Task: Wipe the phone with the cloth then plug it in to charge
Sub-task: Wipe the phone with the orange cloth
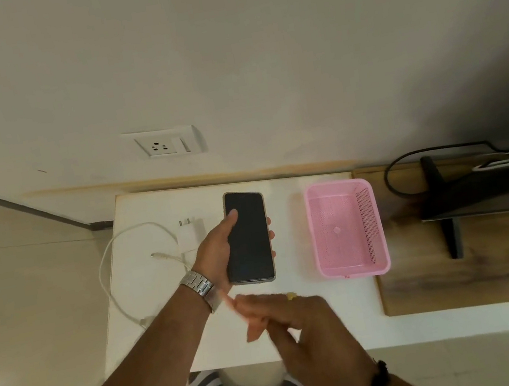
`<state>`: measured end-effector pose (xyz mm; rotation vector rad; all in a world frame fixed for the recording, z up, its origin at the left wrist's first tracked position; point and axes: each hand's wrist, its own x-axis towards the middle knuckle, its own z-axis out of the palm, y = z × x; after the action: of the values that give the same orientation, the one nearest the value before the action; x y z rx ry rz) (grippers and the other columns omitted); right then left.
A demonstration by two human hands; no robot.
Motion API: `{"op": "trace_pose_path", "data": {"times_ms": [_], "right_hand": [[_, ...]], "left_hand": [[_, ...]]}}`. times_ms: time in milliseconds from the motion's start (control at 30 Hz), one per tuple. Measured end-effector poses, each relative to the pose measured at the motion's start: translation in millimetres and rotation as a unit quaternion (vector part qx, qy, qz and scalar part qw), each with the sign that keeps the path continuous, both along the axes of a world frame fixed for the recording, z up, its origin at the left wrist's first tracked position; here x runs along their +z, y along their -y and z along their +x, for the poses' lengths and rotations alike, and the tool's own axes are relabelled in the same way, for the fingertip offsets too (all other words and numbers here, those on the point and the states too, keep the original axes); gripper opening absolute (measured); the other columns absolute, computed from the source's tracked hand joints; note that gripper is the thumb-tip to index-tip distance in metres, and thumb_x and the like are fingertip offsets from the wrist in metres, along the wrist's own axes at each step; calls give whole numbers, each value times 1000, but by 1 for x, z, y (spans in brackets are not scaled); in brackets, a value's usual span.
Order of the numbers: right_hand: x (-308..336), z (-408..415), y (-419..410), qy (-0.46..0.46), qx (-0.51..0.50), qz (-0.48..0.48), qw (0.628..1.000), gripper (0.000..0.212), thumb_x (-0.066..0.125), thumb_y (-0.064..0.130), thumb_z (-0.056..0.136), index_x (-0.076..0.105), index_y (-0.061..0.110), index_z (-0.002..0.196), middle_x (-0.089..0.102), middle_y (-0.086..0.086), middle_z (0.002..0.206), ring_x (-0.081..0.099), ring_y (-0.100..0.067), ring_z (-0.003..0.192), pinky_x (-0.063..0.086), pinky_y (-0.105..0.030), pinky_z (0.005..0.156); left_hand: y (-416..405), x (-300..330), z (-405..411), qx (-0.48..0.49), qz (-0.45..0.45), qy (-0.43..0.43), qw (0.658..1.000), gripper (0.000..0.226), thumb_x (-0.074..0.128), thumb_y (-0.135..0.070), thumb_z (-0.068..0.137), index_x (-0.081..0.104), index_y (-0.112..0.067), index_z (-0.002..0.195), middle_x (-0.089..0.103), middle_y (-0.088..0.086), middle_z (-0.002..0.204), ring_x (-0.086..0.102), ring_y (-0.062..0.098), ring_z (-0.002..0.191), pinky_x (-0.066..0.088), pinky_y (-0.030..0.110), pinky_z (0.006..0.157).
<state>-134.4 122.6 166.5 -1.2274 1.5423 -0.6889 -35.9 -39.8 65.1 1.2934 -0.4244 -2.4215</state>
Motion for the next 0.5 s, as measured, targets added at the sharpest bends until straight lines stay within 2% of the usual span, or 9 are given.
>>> {"op": "trace_pose_path", "data": {"times_ms": [33, 67, 133, 167, 200, 267, 333, 433, 500], "right_hand": [[2, -12, -1, 41, -67, -26, 997, 32, 54, 12, 103, 69, 22, 130, 78, 6, 105, 71, -8, 101, 52, -18, 93], [-4, -18, -1, 84, -122, -33, 988, 29, 57, 10, 103, 72, 22, 124, 79, 5, 96, 72, -11, 93, 54, -18, 84], [-11, -30, 5, 142, -188, -1, 972, 23, 60, 18, 101, 75, 24, 117, 79, 0, 94, 73, -15, 92, 55, -19, 76], [-16, -34, 6, 150, -214, 25, 965, 22, 61, 20, 100, 76, 27, 114, 79, -1, 95, 73, -14, 93, 55, -19, 75], [-22, -37, 5, 155, -236, 46, 958, 21, 61, 21, 100, 77, 31, 111, 80, 0, 94, 73, -12, 93, 56, -18, 75], [-32, -42, 0, 163, -268, 69, 947, 20, 63, 23, 98, 78, 35, 105, 80, 4, 93, 73, -8, 94, 57, -19, 77], [-41, -42, -4, 163, -280, 87, 942, 18, 64, 23, 97, 77, 32, 106, 79, 7, 95, 73, -7, 95, 56, -22, 81], [-54, -40, -9, 171, -294, 106, 934, 19, 63, 19, 98, 76, 24, 111, 80, 3, 96, 73, -10, 92, 54, -25, 81], [-62, -39, -13, 169, -299, 111, 933, 20, 63, 19, 99, 75, 21, 114, 79, 0, 99, 73, -13, 95, 55, -28, 84]], "left_hand": [[-1, -6, 1, -15, -17, 50, 998, 51, 53, -48, 102, 65, -9, 132, 72, 19, 129, 70, 40, 112, 58, 59, 94], [-3, -12, 2, -30, -37, 111, 993, 45, 54, -45, 102, 67, -9, 127, 75, 19, 121, 73, 40, 108, 59, 58, 93], [-7, -23, 3, -43, -71, 215, 973, 33, 58, -40, 100, 70, -13, 115, 80, 13, 100, 77, 35, 91, 64, 47, 76], [-9, -28, 4, -43, -82, 238, 967, 27, 60, -37, 100, 71, -14, 112, 80, 11, 93, 78, 33, 85, 63, 41, 68], [-11, -33, 5, -50, -100, 253, 961, 23, 61, -33, 100, 71, -15, 110, 80, 10, 92, 78, 33, 86, 63, 40, 68], [-13, -46, 7, -86, -146, 299, 939, 17, 62, -29, 100, 72, -16, 106, 78, 12, 99, 74, 37, 97, 63, 49, 82], [-12, -57, 9, -114, -176, 359, 910, 15, 64, -28, 99, 71, -15, 97, 74, 10, 97, 71, 34, 95, 62, 51, 86], [-10, -71, 11, -132, -207, 414, 877, 26, 66, -27, 97, 69, -1, 97, 71, 13, 91, 65, 27, 80, 58, 37, 72], [-7, -77, 13, -137, -217, 429, 866, 28, 65, -26, 97, 67, 2, 95, 68, 13, 86, 62, 26, 76, 52, 30, 63]]}}
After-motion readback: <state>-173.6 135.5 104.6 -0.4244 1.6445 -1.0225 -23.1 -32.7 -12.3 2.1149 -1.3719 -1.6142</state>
